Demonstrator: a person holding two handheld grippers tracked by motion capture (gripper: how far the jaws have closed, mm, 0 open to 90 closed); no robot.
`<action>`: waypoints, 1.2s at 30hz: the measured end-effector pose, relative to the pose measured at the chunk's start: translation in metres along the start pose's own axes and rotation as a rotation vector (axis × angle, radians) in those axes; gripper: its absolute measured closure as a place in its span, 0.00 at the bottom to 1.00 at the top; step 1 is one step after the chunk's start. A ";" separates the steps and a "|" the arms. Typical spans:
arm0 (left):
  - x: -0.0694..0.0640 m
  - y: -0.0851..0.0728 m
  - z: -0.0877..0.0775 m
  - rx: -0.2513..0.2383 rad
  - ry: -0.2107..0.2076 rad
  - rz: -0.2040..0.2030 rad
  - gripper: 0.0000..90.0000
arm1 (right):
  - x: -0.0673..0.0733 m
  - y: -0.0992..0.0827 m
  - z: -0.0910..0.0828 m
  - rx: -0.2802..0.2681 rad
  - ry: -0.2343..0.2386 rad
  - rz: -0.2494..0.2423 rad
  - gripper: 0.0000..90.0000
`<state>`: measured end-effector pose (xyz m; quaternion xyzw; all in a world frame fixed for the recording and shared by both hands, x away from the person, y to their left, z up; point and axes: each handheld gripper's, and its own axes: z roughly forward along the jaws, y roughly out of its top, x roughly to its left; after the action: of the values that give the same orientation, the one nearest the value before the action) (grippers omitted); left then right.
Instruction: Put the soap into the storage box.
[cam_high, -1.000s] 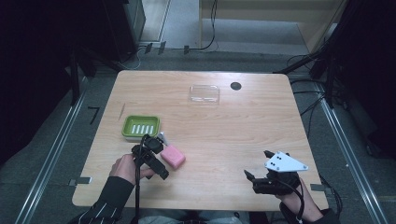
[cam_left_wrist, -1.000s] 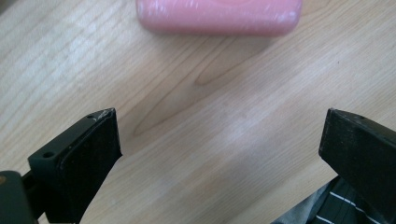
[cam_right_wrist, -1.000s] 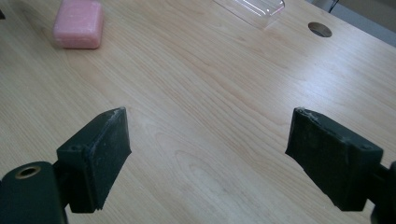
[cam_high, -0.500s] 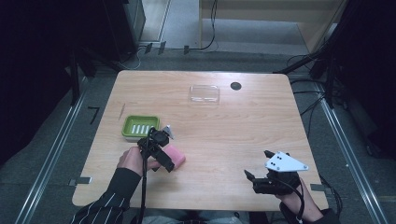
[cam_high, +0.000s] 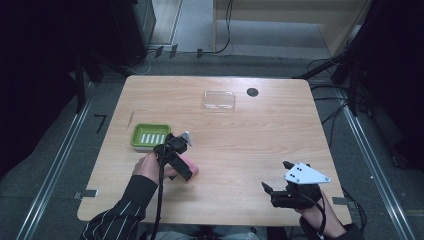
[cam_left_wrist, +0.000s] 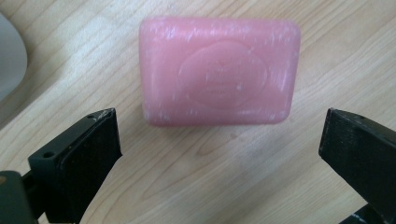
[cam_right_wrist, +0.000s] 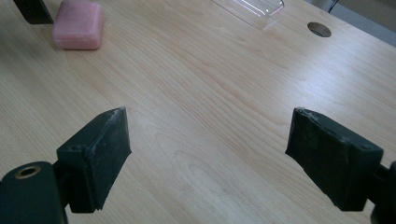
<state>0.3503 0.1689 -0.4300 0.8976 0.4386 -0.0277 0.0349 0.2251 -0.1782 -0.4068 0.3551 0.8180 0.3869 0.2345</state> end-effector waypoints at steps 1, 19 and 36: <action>-0.001 0.003 0.002 0.000 0.004 0.002 0.00 | 0.000 0.000 0.000 0.000 -0.001 0.002 0.15; -0.005 0.022 0.017 0.035 0.034 0.008 0.00 | 0.000 0.000 0.000 0.000 0.000 0.002 0.15; -0.006 0.024 0.029 0.042 0.078 -0.014 0.00 | 0.000 0.000 0.000 -0.003 -0.001 0.004 0.15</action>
<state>0.3651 0.1474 -0.4579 0.8954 0.4453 -0.0022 -0.0012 0.2252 -0.1785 -0.4067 0.3567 0.8167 0.3882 0.2348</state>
